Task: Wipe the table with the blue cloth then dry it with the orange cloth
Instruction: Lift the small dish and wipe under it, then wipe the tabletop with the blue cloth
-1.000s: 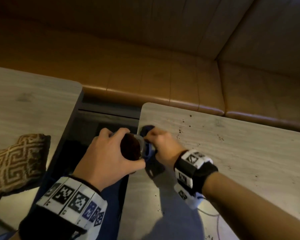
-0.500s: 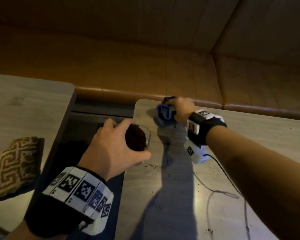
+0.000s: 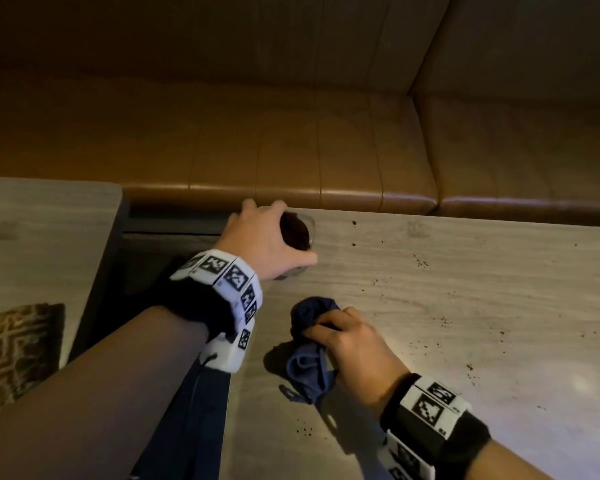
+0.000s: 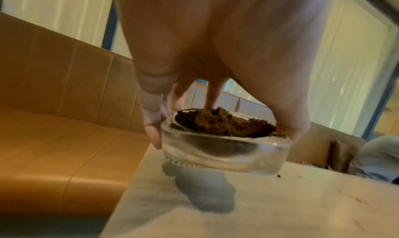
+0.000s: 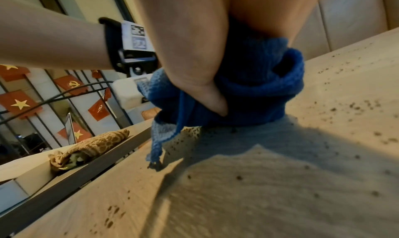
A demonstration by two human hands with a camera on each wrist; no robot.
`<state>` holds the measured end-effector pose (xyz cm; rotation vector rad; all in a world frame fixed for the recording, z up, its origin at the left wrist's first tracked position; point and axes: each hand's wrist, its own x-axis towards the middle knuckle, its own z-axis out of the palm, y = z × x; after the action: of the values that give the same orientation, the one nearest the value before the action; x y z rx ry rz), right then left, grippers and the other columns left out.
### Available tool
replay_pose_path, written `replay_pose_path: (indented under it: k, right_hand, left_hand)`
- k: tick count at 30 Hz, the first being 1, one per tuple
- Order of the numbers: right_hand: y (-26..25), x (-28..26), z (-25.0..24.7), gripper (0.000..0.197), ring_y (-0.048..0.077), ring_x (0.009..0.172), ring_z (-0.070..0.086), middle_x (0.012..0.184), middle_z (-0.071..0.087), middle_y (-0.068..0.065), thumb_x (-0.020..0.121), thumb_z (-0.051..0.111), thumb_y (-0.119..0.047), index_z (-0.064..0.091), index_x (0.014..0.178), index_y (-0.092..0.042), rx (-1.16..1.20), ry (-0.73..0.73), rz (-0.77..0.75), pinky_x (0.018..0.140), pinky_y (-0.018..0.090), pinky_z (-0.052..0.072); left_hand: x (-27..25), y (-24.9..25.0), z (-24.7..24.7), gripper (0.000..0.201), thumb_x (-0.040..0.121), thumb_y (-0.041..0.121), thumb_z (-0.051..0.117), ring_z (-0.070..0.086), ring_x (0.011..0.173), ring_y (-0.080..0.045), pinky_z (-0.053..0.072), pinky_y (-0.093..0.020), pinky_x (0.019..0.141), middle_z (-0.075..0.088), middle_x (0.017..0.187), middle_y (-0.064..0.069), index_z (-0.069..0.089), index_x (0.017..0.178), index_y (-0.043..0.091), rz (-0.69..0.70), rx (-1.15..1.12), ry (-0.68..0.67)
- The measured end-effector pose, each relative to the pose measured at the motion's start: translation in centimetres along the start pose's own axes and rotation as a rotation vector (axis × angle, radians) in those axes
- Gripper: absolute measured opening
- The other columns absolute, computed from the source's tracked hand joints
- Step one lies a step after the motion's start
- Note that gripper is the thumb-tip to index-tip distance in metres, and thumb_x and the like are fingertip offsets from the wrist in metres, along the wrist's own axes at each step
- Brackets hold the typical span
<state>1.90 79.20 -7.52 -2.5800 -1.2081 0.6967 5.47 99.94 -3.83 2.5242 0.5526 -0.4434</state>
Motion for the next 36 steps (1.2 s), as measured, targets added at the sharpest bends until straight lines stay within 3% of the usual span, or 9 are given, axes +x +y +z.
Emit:
replay_pose_path:
  k: [10,13,15,16,19,23,28,31,36]
  right_hand:
    - [1.0,0.0,1.5,0.058,0.020,0.089,0.059,0.104,0.065,-0.006,0.057,0.086,-0.015,0.067,0.110,-0.032,0.048,0.134,-0.033,0.067,0.028,0.053]
    - [0.3,-0.6,1.0,0.056,0.014,0.095,0.058,0.109,0.063,-0.006,0.069,0.080,-0.014,0.063,0.120,-0.027,0.140,0.150,-0.048,0.077,0.021,0.050]
    - [0.4,-1.5,0.0,0.051,0.005,0.102,0.056,0.113,0.060,-0.003,0.079,0.070,-0.005,0.059,0.127,-0.014,0.283,0.176,-0.022,0.089,0.008,0.038]
    - [0.6,-1.8,-0.8,0.054,0.009,0.104,0.056,0.115,0.060,0.002,0.077,0.071,-0.003,0.057,0.129,-0.011,0.275,0.235,0.021,0.093,0.008,0.033]
    - [2.3,-1.0,-1.7,0.059,0.024,0.109,0.055,0.121,0.057,0.008,0.076,0.073,-0.006,0.055,0.132,-0.015,0.171,0.326,0.225,0.093,0.020,0.036]
    - [0.4,2.0,-0.1,0.063,0.035,0.117,0.047,0.130,0.050,0.011,0.082,0.065,-0.012,0.044,0.140,-0.017,0.016,0.137,0.240,0.098,0.037,0.041]
    - [-3.4,-1.8,3.0,0.069,0.032,0.122,0.043,0.135,0.047,0.005,0.079,0.067,-0.013,0.041,0.142,-0.022,-0.024,0.054,0.082,0.097,0.037,0.042]
    - [-3.9,-4.0,3.3,0.068,0.028,0.124,0.044,0.135,0.049,0.005,0.076,0.067,-0.004,0.046,0.139,-0.019,0.009,-0.008,-0.039,0.102,0.032,0.036]
    - [-3.6,2.6,0.3,0.055,0.027,0.121,0.047,0.131,0.053,0.006,0.079,0.071,-0.014,0.054,0.131,-0.018,0.075,0.243,-0.016,0.102,0.034,0.036]
  left_hand:
    - [4.6,2.9,3.0,0.089,0.073,0.074,0.067,0.047,0.120,-0.041,0.045,-0.050,0.100,0.041,0.134,-0.018,0.042,0.141,0.023,-0.005,0.269,-0.029]
    - [3.9,2.2,2.7,0.106,0.069,0.083,0.064,0.041,0.131,-0.042,0.043,-0.051,0.105,0.036,0.146,-0.019,0.029,0.152,0.026,-0.017,0.222,-0.048]
    - [2.2,1.0,2.6,0.119,0.065,0.088,0.061,0.030,0.143,-0.040,0.038,-0.054,0.109,0.023,0.158,-0.015,0.011,0.157,0.032,-0.037,0.093,-0.045]
    - [0.9,0.2,2.4,0.117,0.067,0.086,0.061,0.027,0.145,-0.036,0.037,-0.054,0.110,0.021,0.160,-0.011,0.008,0.157,0.033,-0.038,0.023,-0.021]
    - [-4.4,-3.2,2.9,0.095,0.082,0.069,0.065,0.037,0.140,-0.024,0.038,-0.044,0.109,0.032,0.154,-0.002,0.019,0.155,0.030,-0.005,-0.119,0.036]
    - [-14.5,-7.7,6.3,0.087,0.084,0.055,0.070,0.046,0.133,-0.012,0.040,-0.032,0.108,0.043,0.150,0.005,0.028,0.154,0.027,0.009,-0.226,0.028]
    - [-22.4,-10.9,11.6,0.094,0.081,0.072,0.060,0.037,0.139,-0.001,0.037,-0.030,0.114,0.035,0.155,0.019,0.025,0.157,0.031,0.004,-0.285,-0.102]
    - [-23.1,-10.5,12.5,0.090,0.084,0.063,0.064,0.035,0.139,-0.001,0.035,-0.029,0.116,0.034,0.155,0.021,0.021,0.157,0.035,0.026,-0.331,-0.113]
    - [-23.2,-10.3,13.1,0.095,0.085,0.067,0.061,0.032,0.144,-0.006,0.035,-0.030,0.117,0.026,0.162,0.013,0.018,0.159,0.026,0.014,-0.282,-0.072]
